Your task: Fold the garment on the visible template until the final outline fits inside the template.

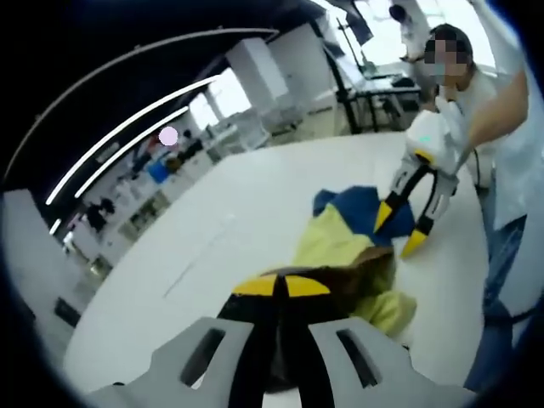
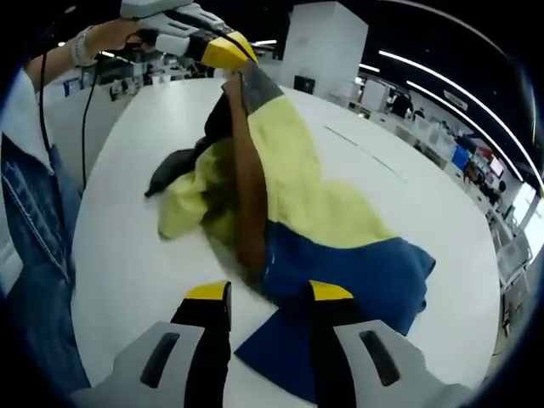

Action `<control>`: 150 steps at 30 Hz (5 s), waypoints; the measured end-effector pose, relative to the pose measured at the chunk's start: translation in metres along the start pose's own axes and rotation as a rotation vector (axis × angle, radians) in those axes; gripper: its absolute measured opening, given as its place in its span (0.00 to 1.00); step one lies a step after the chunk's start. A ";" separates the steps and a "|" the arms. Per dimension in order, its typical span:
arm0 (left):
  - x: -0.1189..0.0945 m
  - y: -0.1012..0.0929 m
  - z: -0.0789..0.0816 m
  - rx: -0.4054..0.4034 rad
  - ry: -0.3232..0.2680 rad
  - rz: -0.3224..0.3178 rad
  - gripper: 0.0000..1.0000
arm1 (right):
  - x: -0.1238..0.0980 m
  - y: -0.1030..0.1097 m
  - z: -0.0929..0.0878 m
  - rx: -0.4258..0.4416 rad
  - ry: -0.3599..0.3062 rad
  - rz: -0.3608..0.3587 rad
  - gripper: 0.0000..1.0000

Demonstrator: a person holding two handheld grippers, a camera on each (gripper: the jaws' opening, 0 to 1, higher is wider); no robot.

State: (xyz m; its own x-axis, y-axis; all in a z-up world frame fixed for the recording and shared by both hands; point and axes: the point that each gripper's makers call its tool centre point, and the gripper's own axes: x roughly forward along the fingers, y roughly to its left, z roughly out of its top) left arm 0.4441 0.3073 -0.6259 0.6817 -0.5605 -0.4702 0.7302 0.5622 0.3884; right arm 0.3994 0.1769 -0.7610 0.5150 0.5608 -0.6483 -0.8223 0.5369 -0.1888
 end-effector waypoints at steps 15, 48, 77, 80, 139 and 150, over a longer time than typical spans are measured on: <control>-0.001 0.005 0.017 -0.069 -0.048 0.013 0.00 | 0.004 -0.015 0.001 0.016 0.013 -0.035 0.18; -0.006 0.020 -0.009 -0.076 0.025 0.026 0.00 | -0.021 -0.050 0.020 0.064 -0.027 -0.073 0.01; -0.027 0.042 -0.007 -0.209 0.079 0.087 0.00 | -0.066 -0.075 0.081 0.107 -0.100 -0.007 0.01; -0.031 0.046 -0.004 -0.230 0.077 0.096 0.00 | -0.070 -0.075 0.088 0.111 -0.115 -0.005 0.01; -0.156 0.138 0.161 -0.231 -0.100 0.205 0.00 | -0.233 -0.114 0.301 0.004 -0.446 0.119 0.01; -0.177 0.153 0.193 -0.207 -0.142 0.227 0.00 | -0.256 -0.117 0.334 -0.064 -0.463 0.102 0.01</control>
State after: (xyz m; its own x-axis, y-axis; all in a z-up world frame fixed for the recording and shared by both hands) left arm 0.4435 0.3753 -0.3304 0.8362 -0.4777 -0.2694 0.5438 0.7858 0.2946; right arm 0.4446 0.1810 -0.3269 0.4722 0.8384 -0.2722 -0.8803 0.4322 -0.1958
